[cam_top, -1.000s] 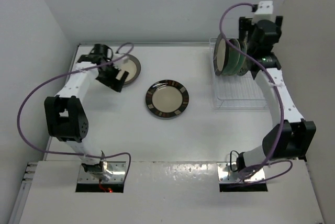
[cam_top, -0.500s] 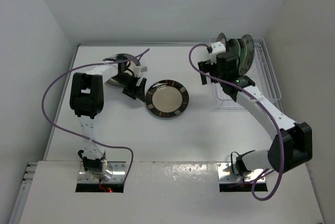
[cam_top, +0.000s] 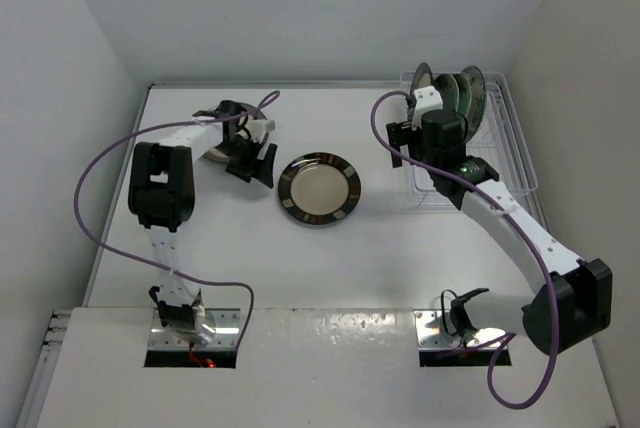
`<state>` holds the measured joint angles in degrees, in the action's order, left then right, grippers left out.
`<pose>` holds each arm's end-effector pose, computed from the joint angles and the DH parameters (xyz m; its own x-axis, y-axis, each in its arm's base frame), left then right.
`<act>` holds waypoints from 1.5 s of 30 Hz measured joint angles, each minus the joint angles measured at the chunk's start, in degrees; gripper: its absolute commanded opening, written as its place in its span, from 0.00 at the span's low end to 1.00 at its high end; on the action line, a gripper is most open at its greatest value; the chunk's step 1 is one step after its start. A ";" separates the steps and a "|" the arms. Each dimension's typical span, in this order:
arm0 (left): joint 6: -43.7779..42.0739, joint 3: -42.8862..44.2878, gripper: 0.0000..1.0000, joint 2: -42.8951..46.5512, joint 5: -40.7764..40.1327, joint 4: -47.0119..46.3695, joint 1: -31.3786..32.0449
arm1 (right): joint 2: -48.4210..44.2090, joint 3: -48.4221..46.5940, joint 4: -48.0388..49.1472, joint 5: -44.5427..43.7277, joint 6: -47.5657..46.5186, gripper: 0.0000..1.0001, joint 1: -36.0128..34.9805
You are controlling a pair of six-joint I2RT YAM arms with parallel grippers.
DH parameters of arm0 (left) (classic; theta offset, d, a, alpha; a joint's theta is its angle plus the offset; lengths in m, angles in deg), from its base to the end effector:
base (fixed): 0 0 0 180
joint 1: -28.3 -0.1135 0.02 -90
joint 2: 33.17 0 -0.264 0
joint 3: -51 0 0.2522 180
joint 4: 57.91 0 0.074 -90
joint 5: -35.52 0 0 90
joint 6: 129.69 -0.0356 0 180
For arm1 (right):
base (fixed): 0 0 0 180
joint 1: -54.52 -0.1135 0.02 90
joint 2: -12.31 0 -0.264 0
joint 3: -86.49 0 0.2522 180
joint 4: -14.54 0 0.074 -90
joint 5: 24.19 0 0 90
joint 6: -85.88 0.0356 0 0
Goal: Load the plates into the dish rack
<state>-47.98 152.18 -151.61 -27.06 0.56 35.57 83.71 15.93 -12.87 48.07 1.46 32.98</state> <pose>0.4072 -0.0685 0.1685 -0.9189 0.2462 -0.3083 0.3612 0.8394 -0.4061 0.2672 0.0938 0.3089 -0.4479 -0.0772 -0.8907 -0.0567 0.9967 -0.0579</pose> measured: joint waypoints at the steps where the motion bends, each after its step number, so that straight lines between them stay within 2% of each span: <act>1: 0.02 -1.29 0.93 1.66 -1.95 -0.33 -0.39 | 0.00 0.00 -0.04 -0.17 -0.02 1.00 -0.02; 5: 1.68 -7.23 0.94 10.34 -6.05 -2.12 -3.69 | 0.02 0.00 -0.04 -1.01 -0.44 1.00 -0.33; 8: 4.42 -8.31 0.94 13.92 -5.73 -3.78 -10.34 | 0.22 0.00 0.09 -1.53 -1.22 1.00 -1.01; 13: 8.87 -6.14 0.95 9.40 -3.74 -6.08 -22.84 | 1.60 -0.35 0.04 -2.23 -2.84 1.00 -2.23; 15: 10.27 -3.69 0.97 5.64 -3.08 -6.05 -25.57 | 1.88 -0.55 0.13 -2.69 -3.39 1.00 -2.54; 21: 14.64 7.63 0.98 -5.57 -0.37 -6.16 -25.66 | 1.88 -0.76 1.09 -4.46 -4.09 1.00 -2.71; 27: 17.07 16.87 0.98 -11.72 0.37 -6.86 -25.24 | 1.57 -0.76 1.09 -6.16 -4.50 1.00 -2.75; 29: 17.70 18.51 0.95 -12.92 0.87 -7.10 -25.24 | 1.33 -0.79 1.07 -6.60 -4.55 1.00 -2.78; 31: 18.27 19.87 0.89 -13.92 1.88 -7.48 -25.18 | 1.27 -1.01 1.07 -7.02 -4.57 1.00 -2.89; 32: 18.47 20.24 0.76 -14.34 2.34 -7.76 -25.09 | 1.27 -1.20 1.03 -7.32 -4.57 1.00 -2.95; 34: 19.17 20.83 0.57 -15.21 3.15 -8.33 -24.94 | 1.29 -1.81 0.90 -7.56 -5.22 1.00 -2.99; 35: 19.34 20.87 0.36 -15.72 3.72 -8.68 -24.81 | 1.29 -2.21 0.90 -7.72 -5.51 1.00 -3.04; 38: 21.33 21.03 0.00 -17.05 5.81 -9.57 -24.52 | 1.46 -4.02 0.74 -8.09 -6.34 1.00 -3.63; 41: 24.11 21.75 0.00 -17.20 11.91 -9.31 -24.37 | 1.79 -5.60 0.79 -8.90 -7.21 1.00 -4.61; 45: 24.17 21.68 0.00 -16.41 13.73 -9.09 -23.82 | 1.88 -5.99 0.90 -9.14 -7.74 1.00 -5.25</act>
<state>-23.81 173.86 -168.02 -13.34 -8.54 11.75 85.59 9.95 -11.97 38.94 -6.28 27.74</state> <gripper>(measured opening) 0.073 0.996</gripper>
